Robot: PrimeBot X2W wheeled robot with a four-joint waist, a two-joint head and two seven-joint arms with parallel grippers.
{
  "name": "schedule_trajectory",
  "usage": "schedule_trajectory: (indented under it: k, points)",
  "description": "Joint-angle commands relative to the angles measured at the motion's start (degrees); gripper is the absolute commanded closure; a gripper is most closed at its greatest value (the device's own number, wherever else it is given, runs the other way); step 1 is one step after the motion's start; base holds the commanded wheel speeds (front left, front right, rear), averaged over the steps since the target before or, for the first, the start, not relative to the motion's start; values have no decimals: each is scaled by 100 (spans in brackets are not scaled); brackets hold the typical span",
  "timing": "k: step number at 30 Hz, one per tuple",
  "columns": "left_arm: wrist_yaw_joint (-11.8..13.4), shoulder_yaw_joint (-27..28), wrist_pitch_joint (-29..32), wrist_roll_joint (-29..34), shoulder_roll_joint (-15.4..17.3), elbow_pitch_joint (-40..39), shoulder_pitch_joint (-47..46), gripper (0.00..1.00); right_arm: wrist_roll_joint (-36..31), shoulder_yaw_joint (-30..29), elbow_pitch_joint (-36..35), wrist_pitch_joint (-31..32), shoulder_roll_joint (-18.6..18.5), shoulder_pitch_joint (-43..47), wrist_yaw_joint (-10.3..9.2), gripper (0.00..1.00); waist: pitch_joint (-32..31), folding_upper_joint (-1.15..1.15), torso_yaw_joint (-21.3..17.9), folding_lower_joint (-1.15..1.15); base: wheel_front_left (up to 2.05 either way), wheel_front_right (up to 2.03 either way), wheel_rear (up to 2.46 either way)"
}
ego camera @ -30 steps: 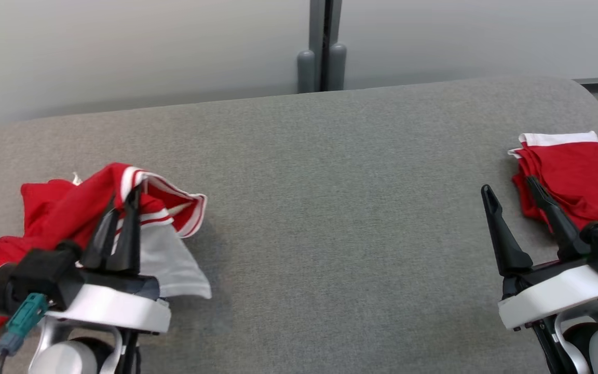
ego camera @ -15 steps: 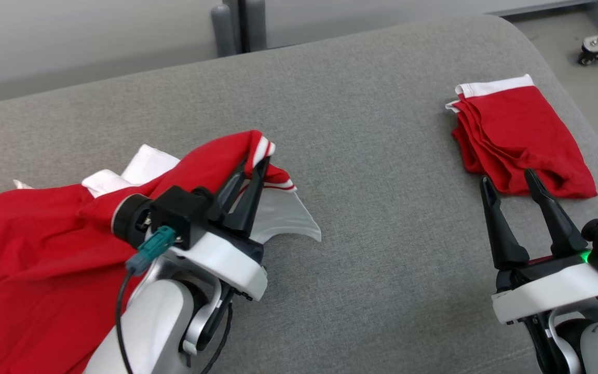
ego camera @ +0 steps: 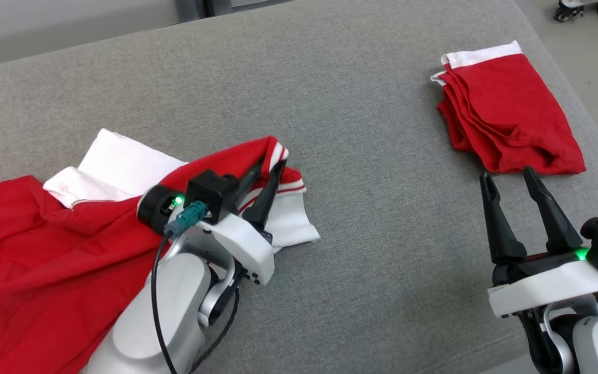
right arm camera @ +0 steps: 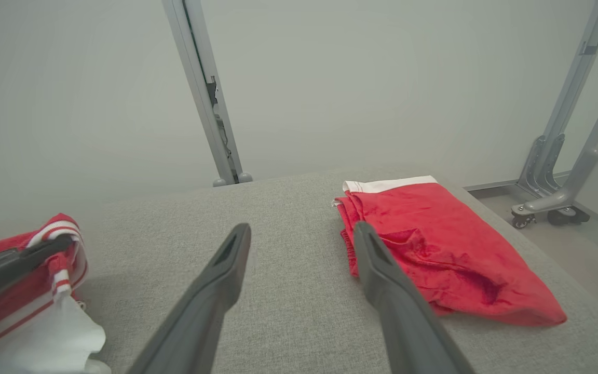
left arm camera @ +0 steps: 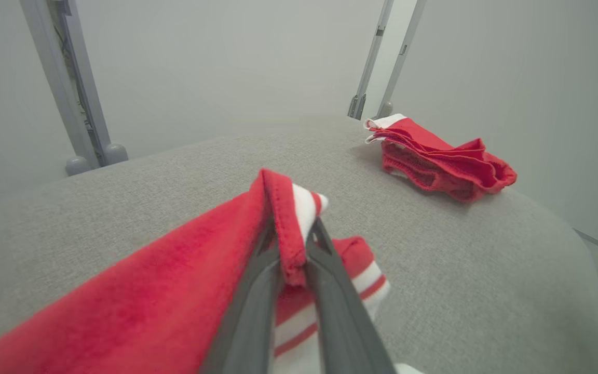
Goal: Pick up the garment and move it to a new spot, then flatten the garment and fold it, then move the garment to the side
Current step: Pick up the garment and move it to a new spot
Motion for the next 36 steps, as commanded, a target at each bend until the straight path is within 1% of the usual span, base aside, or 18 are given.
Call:
schedule_trajectory:
  k: [1, 2, 3, 6, 8, 11, 15, 16, 21, 25, 29, 32, 36]
  points:
    - [-44, 32, -57, 34, 26, 78, -117, 43, 8, -7, 33, -35, -8, -78, 1, 0, -41, 0, 45, 0, 0, 0, 0]
    - [-39, 41, -112, 30, 15, 134, -153, 6, -3, -7, 42, -31, -9, -74, 1, 0, -70, 0, 70, 0, 0, 0, 0]
    - [-37, 48, -160, 32, 9, 188, -197, 0, -8, -4, 51, -26, -10, -77, 1, 0, -99, 0, 99, 0, 0, 0, 0]
    - [-35, 96, -346, -29, -4, 298, -191, 0, -51, -4, 73, 8, -8, -83, 1, 0, -221, 0, 199, 0, 0, 0, 0]
    - [18, 151, -469, -85, -4, 300, -63, 0, -67, -3, 82, 43, -10, -60, 1, 0, -324, 0, 276, 0, 0, 0, 0]
    - [146, 328, -651, -184, 52, 166, 174, 0, -113, -28, 69, 98, -14, 23, 1, 0, -481, 0, 421, 0, 0, 0, 0]
    - [393, 716, -819, -320, 246, -218, 546, 0, -137, -101, 3, 179, -36, 117, 1, 0, -668, 0, 666, 0, 0, 0, 0]
    - [393, 716, -819, -320, 246, -218, 546, 0, -137, -101, 3, 179, -36, 117, 1, 0, -668, 0, 666, 0, 0, 0, 0]
    - [715, 1355, -897, -471, 623, -799, 1025, 0, -146, -169, -103, 287, -68, 236, 1, 0, -814, 0, 990, 0, 0, 0, 0]
    - [836, 1858, -918, -627, 874, -1183, 1379, 0, -165, -254, -192, 389, -96, 290, 1, 0, -860, 0, 1241, 0, 0, 0, 0]
    - [829, 2274, -925, -828, 1051, -1470, 1738, 0, -172, -230, -222, 479, -137, 321, 1, 0, -959, 0, 1424, 0, 0, 0, 0]
    - [743, 2543, -929, -1017, 1194, -1645, 2060, 0, -166, -226, -230, 536, -173, 371, 1, 0, -1054, 0, 1519, 0, 0, 0, 0]
    - [609, 2802, -929, -1197, 1307, -1852, 2483, 0, -151, -231, -238, 592, -204, 436, 1, 0, -1188, 0, 1614, 0, 0, 0, 0]
